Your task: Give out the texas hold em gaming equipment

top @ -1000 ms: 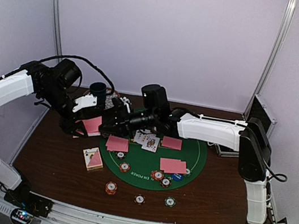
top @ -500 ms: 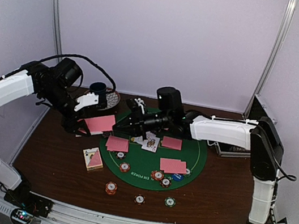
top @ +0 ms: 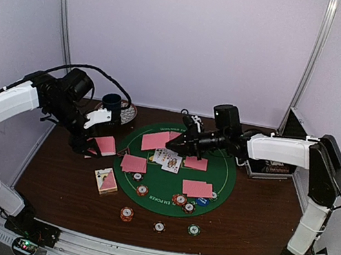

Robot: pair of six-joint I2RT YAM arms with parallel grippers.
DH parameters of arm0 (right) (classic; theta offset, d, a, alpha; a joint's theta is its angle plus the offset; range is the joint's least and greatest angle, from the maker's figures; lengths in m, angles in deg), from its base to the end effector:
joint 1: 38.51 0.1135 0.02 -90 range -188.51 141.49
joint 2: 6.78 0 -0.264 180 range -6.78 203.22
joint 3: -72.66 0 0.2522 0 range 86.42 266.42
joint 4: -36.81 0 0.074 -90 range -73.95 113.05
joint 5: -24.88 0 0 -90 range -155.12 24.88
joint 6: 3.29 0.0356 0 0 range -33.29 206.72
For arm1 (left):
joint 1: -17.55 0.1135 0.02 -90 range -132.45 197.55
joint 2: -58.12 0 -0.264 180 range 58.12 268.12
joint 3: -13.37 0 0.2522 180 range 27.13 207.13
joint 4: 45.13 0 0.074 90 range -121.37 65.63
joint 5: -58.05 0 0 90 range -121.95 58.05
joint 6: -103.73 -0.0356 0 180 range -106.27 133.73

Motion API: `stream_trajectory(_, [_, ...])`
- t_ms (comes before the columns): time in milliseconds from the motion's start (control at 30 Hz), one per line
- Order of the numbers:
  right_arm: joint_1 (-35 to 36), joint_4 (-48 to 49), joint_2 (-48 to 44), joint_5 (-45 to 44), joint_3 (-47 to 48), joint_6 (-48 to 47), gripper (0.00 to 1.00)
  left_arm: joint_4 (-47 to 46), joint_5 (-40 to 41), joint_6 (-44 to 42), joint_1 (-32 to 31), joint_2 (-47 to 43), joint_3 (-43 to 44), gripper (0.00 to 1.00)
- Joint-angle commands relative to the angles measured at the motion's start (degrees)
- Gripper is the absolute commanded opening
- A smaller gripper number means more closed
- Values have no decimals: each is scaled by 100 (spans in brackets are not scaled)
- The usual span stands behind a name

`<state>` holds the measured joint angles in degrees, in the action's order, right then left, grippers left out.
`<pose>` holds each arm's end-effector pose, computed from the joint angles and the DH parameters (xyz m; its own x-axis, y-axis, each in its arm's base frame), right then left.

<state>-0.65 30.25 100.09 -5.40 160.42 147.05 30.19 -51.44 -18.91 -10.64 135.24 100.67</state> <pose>0.3110 0.2807 0.2437 -0.9722 -0.2007 -0.1209 -0.1600 0.1916 0.9683 0.2188 -0.1307 0.3178 -0.3665 0.7733 -0.5173 0.9104 0.4127 -0.0282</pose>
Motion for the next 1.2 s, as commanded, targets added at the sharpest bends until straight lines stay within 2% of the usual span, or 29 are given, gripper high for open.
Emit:
stream_trajectory(0, [-731, -1202, -242, -348, -370, -1096, 0, -83, -31, 22, 24, -108, -169, 0])
stream_trajectory(133, [-1216, -1962, -136, -762, -531, -1864, 0, -138, 0, -14, 24, -108, -265, 0])
stream_trajectory(300, [-1557, -2118, 77, -1022, -693, -2132, 0, -345, -17, -14, 24, -182, -577, 0])
stream_trajectory(600, [-1625, -2179, 575, -1369, -525, -2283, 0, -712, 99, -109, 24, 26, -910, 0])
stream_trajectory(833, [-1631, -2489, 612, -1753, -490, -2416, 0, -878, 177, -259, 24, 139, -1154, 0])
stream_trajectory(967, [-1634, -2973, 545, -2047, -328, -2631, 24, -908, 279, -309, 32, 197, -1216, 0])
stream_trajectory(1100, [-1633, -3358, 228, -2411, -232, -2787, 57, -868, 357, -330, 236, 260, -1231, 0])
stream_trajectory(1167, [-1633, -3546, 42, -2560, -167, -2842, 68, -863, 358, -349, 410, 208, -1352, 0])
